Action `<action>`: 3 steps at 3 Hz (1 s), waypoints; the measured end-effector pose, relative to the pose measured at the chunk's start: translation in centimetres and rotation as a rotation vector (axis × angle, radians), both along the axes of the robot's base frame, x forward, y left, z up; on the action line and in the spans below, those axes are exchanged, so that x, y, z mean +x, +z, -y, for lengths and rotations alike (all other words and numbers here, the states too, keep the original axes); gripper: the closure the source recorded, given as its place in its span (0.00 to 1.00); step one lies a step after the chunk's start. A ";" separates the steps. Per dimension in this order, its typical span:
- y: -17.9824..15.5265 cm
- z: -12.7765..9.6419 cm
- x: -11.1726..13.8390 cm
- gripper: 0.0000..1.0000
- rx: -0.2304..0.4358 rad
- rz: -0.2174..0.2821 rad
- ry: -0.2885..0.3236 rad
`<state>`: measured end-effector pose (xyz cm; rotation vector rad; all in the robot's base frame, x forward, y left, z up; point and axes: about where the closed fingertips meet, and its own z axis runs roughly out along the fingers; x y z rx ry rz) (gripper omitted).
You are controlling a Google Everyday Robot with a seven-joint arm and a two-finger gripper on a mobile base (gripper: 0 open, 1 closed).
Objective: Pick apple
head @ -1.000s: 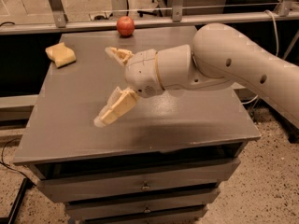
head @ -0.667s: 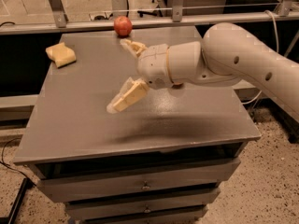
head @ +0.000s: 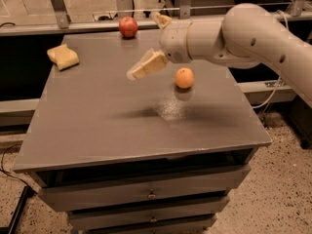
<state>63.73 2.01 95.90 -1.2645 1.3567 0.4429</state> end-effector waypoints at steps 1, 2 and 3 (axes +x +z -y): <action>1.2 0.2 4.3 0.00 -0.039 0.017 -0.096; 0.9 -0.6 8.7 0.00 -0.072 0.005 -0.165; -0.1 -1.2 12.9 0.00 -0.096 -0.030 -0.213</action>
Offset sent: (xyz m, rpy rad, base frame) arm 0.1471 0.0176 0.0022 -0.1180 0.0190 -0.2560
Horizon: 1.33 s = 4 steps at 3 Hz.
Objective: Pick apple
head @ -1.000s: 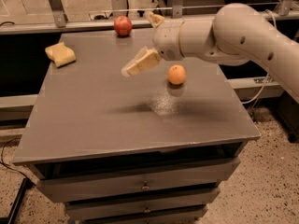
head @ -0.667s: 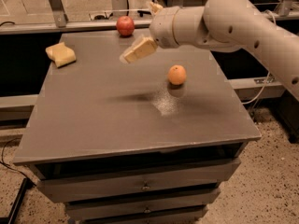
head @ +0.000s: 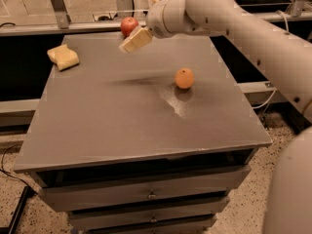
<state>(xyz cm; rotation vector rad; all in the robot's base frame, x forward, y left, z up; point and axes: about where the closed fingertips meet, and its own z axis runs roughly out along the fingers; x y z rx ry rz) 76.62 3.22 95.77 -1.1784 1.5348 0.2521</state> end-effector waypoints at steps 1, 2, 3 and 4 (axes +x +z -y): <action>-0.2 0.2 4.3 0.00 0.008 -0.025 -0.044; -0.2 0.2 4.3 0.00 0.008 -0.025 -0.043; -1.1 0.2 5.4 0.00 0.022 -0.052 -0.064; -2.9 0.0 7.8 0.00 0.039 -0.099 -0.102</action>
Offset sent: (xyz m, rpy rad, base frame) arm 0.0362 -0.0008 -0.0063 0.0037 0.0309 -0.0359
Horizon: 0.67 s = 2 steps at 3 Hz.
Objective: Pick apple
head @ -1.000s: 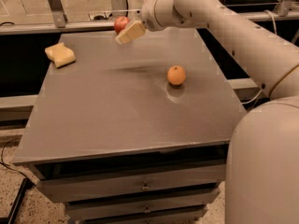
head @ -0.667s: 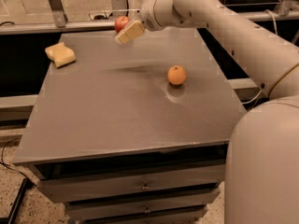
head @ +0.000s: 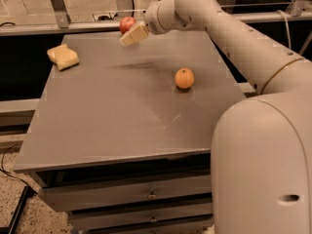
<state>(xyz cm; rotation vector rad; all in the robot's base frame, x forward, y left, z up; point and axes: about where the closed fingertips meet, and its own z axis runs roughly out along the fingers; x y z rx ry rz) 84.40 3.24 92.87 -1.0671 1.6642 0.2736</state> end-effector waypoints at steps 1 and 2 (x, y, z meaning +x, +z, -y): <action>-1.6 -0.8 2.0 0.00 0.025 -0.048 -0.029; -3.5 -2.0 4.2 0.00 0.022 -0.083 -0.053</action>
Offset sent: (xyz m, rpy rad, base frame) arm 0.0760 0.0291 -0.0491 0.0130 0.1171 -0.0898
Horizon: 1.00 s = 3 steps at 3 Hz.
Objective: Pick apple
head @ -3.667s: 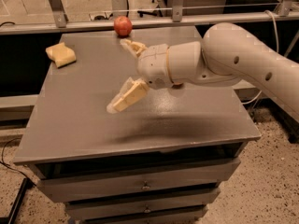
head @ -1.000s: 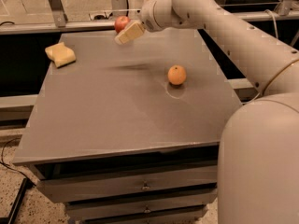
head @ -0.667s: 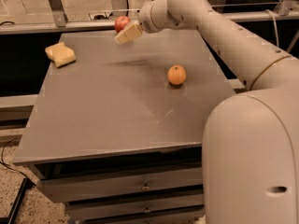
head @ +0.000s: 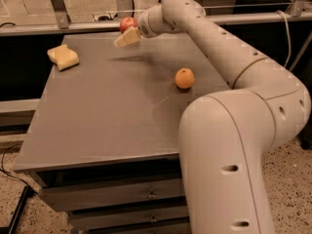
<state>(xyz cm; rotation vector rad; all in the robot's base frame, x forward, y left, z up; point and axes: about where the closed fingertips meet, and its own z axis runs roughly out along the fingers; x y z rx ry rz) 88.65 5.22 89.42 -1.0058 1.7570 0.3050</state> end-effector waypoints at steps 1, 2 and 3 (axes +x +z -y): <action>-1.7 -0.6 2.2 0.00 -0.014 -0.024 -0.039; -2.4 -1.1 4.3 0.00 -0.010 -0.025 -0.073; -2.6 -1.5 6.0 0.00 -0.003 -0.016 -0.101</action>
Offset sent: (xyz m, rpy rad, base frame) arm 0.0817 0.0110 -0.0198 -0.0010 0.0130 -0.1253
